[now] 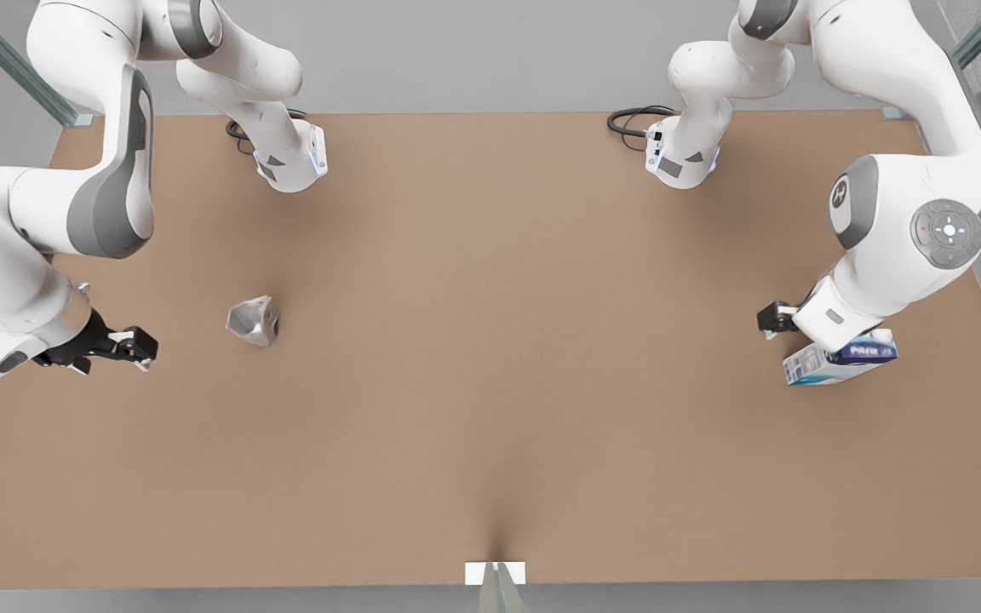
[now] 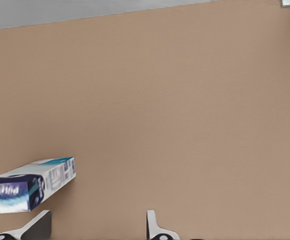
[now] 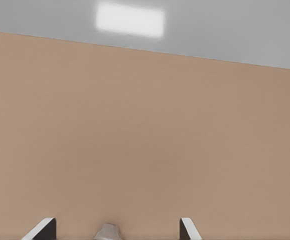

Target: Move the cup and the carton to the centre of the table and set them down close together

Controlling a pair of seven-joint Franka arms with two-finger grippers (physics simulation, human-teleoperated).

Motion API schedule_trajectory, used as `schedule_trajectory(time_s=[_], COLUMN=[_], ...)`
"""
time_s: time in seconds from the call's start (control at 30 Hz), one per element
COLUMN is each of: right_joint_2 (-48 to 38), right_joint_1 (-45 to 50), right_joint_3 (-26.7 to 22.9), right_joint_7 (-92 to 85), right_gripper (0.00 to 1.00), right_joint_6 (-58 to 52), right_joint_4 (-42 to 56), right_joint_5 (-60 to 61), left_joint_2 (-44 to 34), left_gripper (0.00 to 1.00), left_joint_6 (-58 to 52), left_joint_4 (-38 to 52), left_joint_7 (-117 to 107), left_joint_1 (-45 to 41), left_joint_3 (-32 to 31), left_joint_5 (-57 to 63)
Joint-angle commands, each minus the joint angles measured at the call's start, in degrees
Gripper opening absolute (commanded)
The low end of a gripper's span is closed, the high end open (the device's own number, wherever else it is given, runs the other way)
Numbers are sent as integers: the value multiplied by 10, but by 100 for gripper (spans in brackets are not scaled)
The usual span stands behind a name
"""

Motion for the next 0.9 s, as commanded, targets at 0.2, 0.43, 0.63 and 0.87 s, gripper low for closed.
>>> schedule_trajectory(time_s=[0.2, 0.43, 0.63, 0.87], right_joint_2=[21, -46, -58, -70], right_joint_1=[16, 21, -4, -25], right_joint_3=[4, 9, 4, 4], right_joint_7=[-1, -4, -7, -27], right_gripper=[100, 100, 100, 100], right_joint_6=[6, 111, 181, 109], right_joint_4=[-27, -242, -362, -398], right_joint_5=[3, 32, 29, 33], left_joint_2=[1, 5, 9, 20], left_gripper=[100, 100, 100, 100], left_joint_6=[-1, -3, -5, -6], left_joint_4=[0, 0, -1, -1], left_joint_7=[0, -2, -6, -11], left_joint_1=[1, 1, 0, 0], left_joint_3=[0, 0, 0, 0], left_joint_5=[5, 5, 5, 6])
